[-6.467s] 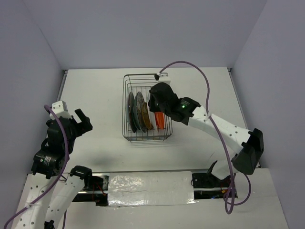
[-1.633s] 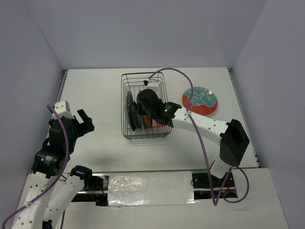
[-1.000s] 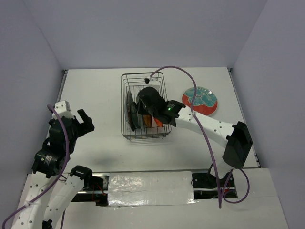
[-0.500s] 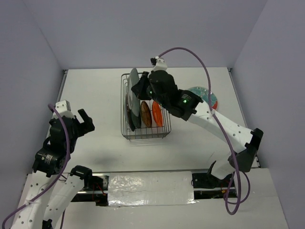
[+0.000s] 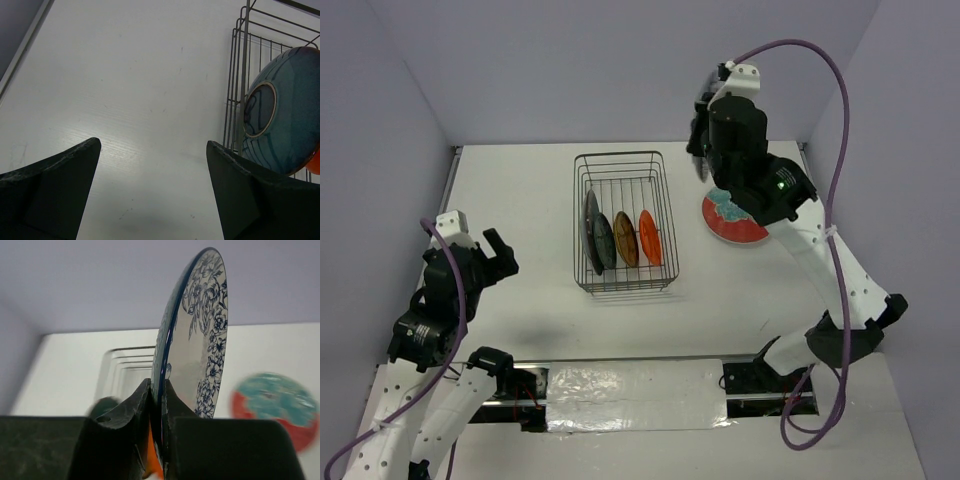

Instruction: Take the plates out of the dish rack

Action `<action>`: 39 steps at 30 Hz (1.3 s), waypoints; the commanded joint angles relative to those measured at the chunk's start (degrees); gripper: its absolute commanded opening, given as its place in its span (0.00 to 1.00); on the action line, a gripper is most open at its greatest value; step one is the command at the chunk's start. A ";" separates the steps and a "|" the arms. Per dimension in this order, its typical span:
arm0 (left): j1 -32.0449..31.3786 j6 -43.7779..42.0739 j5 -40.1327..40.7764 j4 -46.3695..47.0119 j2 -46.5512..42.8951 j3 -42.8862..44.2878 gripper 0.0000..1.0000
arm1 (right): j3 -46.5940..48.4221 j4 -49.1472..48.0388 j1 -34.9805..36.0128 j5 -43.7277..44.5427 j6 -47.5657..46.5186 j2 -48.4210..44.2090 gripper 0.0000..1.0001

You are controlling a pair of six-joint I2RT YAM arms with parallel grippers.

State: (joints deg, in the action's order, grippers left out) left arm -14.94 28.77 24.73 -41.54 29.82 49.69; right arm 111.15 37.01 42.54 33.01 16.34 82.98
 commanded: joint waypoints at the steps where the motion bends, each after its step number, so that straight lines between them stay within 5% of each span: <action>1: -0.35 0.05 0.23 2.43 -0.73 -0.03 1.00 | -6.87 0.34 -5.79 12.05 -8.85 0.17 0.00; 4: -0.35 -0.03 0.14 2.60 -0.38 -0.03 1.00 | -13.39 -0.62 -11.68 15.06 -10.09 0.51 0.00; 11: -0.44 0.14 0.32 2.17 -0.12 0.05 1.00 | -20.80 -5.81 -21.00 6.27 -9.83 4.81 0.00; 28: -1.58 0.41 0.76 2.16 -1.96 -0.03 1.00 | -13.86 0.25 -21.71 10.58 -8.17 25.91 0.01; 39: -1.76 0.41 0.76 2.08 -1.96 -0.03 0.99 | -17.55 -0.10 -21.63 10.41 -7.55 31.53 0.17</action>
State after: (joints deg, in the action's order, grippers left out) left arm -16.45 28.80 24.82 -41.56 28.32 49.58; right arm 93.36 38.13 21.12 39.97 8.78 112.44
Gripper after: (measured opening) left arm 0.994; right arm 0.162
